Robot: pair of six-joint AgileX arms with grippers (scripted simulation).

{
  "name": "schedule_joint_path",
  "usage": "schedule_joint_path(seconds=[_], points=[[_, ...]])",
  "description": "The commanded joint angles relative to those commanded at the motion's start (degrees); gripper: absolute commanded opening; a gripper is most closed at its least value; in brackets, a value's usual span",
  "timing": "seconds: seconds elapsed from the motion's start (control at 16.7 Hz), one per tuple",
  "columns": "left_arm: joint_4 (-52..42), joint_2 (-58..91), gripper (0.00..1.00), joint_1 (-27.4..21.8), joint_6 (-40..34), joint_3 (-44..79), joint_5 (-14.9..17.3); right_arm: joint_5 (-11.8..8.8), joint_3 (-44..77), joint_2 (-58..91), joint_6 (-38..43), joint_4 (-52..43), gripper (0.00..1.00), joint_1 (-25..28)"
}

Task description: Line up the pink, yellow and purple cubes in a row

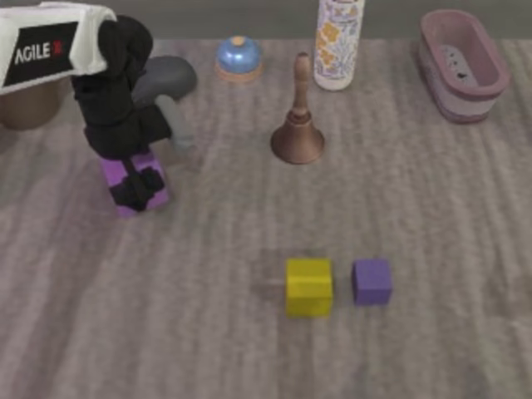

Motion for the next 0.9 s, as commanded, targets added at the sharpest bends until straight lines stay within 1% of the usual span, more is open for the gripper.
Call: schedule_joint_path(seconds=[0.06,0.6,0.72,0.9], points=[[0.0,0.0,0.0,0.0,0.0,0.0,0.0,0.0,0.0,0.0,0.0,0.0,1.0,0.0],[-0.5,-0.6,0.0,-0.1,-0.1,0.1,0.2,0.0,0.0,0.0,0.0,0.0,1.0,0.0],[-2.8,-1.1,0.0,-0.1,0.1,1.9,0.0,0.0,0.0,0.0,0.0,0.0,1.0,0.0],[-9.7,-2.8,0.0,0.4,0.1,6.1,0.0,0.0,0.0,0.0,0.0,0.0,1.0,0.0]])
